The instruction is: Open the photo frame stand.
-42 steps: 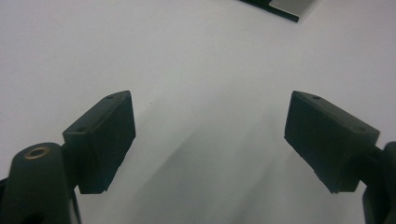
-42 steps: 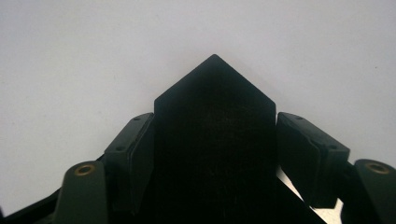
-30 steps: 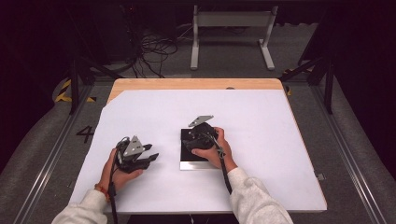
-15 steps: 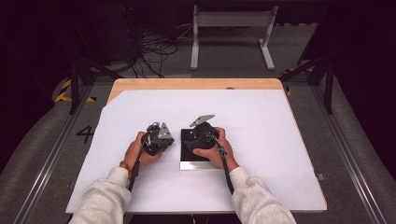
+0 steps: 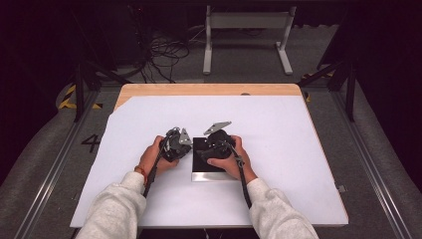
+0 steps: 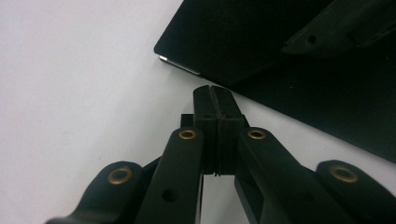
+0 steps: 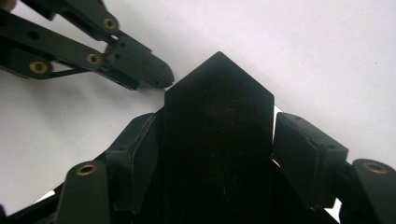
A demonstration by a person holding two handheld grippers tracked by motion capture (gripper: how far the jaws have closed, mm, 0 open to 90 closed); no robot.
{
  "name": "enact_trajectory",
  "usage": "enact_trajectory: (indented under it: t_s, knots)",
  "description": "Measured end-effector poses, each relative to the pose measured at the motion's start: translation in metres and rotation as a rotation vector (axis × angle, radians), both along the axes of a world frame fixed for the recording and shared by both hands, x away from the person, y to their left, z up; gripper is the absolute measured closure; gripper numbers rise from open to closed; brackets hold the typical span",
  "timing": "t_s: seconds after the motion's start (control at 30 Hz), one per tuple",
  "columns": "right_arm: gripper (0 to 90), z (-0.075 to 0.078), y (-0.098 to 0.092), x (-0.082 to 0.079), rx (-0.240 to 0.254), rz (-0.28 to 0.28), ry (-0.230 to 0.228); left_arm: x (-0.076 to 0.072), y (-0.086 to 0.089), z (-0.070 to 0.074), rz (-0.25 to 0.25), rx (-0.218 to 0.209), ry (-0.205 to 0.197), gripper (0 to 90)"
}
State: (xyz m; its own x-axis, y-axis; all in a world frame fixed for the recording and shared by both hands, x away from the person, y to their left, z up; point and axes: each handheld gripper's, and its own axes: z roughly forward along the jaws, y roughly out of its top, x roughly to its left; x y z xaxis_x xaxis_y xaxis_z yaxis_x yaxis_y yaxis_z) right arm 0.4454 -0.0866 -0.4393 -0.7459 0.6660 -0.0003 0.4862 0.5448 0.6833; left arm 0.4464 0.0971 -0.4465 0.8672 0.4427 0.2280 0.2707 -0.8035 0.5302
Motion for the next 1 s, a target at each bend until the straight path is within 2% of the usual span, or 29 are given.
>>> enact_trajectory:
  t_s: [0.07, 0.1, 0.13, 0.37, 0.4, 0.43, 0.47, 0.5, 0.57, 0.6, 0.63, 0.67, 0.83, 0.97, 1.0]
  knots:
    - [31.6, 0.002, 0.001, -0.002, -0.009, 0.003, -0.004, 0.000, -0.004, 0.001, -0.005, 0.032, -0.005, 90.0]
    - [31.6, 0.002, 0.001, -0.002, -0.009, 0.003, -0.004, 0.000, -0.004, 0.001, -0.005, 0.032, -0.005, 89.9]
    - [31.1, 0.003, 0.001, -0.003, -0.029, 0.010, -0.014, 0.000, -0.006, 0.002, -0.007, 0.041, -0.007, 90.0]
    - [31.0, 0.001, -0.003, -0.002, -0.031, 0.002, -0.002, 0.002, -0.007, 0.003, -0.017, 0.054, 0.001, 89.9]
    - [31.0, 0.001, -0.004, -0.001, -0.044, -0.003, -0.007, 0.000, -0.011, 0.004, -0.020, 0.099, -0.013, 90.0]
    - [31.2, 0.001, -0.004, -0.001, -0.033, -0.005, 0.003, -0.001, -0.013, 0.004, -0.018, 0.116, -0.025, 90.0]
    - [31.2, 0.001, -0.004, -0.001, -0.033, -0.005, 0.003, -0.001, -0.013, 0.004, -0.018, 0.116, -0.025, 90.0]
    - [30.9, 0.001, -0.004, 0.000, -0.035, 0.000, 0.001, -0.002, -0.018, 0.006, -0.029, 0.171, -0.035, 90.0]
    - [31.1, 0.001, -0.004, 0.000, -0.036, -0.002, 0.002, -0.002, -0.019, 0.006, -0.027, 0.168, -0.032, 90.0]
    - [31.1, 0.001, -0.004, 0.000, -0.036, -0.002, 0.002, 0.001, -0.018, 0.007, -0.014, 0.153, -0.002, 90.0]
    - [30.7, 0.001, -0.005, -0.001, -0.038, -0.002, 0.005, 0.005, -0.015, 0.007, -0.004, 0.112, 0.032, 89.7]
    - [30.7, 0.001, -0.005, -0.001, -0.038, -0.002, 0.005, 0.007, -0.014, 0.007, -0.004, 0.098, 0.042, 89.7]
    - [30.6, 0.001, -0.009, -0.001, -0.024, -0.003, 0.006, 0.007, -0.012, 0.004, 0.011, 0.030, 0.013, 88.5]
    - [30.0, 0.001, -0.012, 0.000, -0.014, -0.001, 0.003, 0.012, -0.007, -0.001, 0.044, -0.081, 0.030, 83.7]
    - [29.7, 0.001, -0.014, 0.000, -0.015, -0.007, 0.005, 0.013, -0.006, -0.001, 0.043, -0.093, 0.027, 83.8]
